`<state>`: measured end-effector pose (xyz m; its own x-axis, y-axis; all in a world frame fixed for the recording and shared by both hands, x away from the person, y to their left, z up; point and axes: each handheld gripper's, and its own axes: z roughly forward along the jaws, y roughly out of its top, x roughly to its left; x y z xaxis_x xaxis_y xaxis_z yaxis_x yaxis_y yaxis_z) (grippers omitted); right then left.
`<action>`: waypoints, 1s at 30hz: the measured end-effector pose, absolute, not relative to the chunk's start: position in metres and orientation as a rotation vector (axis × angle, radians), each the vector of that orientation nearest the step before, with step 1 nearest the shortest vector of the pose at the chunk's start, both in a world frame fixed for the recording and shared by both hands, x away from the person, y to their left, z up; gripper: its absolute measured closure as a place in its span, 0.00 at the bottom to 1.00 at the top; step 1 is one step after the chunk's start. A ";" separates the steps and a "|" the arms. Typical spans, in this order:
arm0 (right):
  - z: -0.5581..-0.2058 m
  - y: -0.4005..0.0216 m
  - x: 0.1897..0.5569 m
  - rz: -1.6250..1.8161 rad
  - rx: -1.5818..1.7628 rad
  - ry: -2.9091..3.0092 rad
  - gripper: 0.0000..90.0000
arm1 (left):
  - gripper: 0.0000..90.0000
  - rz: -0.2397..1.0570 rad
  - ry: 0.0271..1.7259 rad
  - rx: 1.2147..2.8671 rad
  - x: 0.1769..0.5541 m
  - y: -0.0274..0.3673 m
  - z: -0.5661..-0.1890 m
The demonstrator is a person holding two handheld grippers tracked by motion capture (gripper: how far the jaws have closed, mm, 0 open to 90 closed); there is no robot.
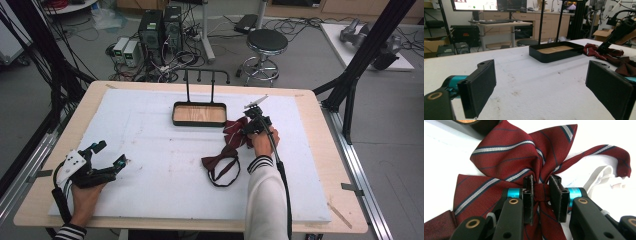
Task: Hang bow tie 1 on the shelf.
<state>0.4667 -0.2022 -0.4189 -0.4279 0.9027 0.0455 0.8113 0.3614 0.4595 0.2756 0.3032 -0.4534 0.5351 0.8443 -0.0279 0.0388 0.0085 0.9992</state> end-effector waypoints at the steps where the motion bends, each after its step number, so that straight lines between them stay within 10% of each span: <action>1: -0.419 -0.202 0.467 0.625 1.550 2.403 0.83 | 0.11 0.754 0.816 1.436 0.276 0.303 -0.453; 30: -0.396 -0.209 0.454 0.738 1.472 2.321 0.84 | 0.11 0.757 0.813 1.438 0.276 0.303 -0.453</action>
<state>0.4543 -0.2090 -0.3962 -0.4332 0.9009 0.0246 0.7496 0.3450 0.5649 0.2755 0.3030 -0.4534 0.5349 0.8446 -0.0238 0.0365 0.0051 0.9993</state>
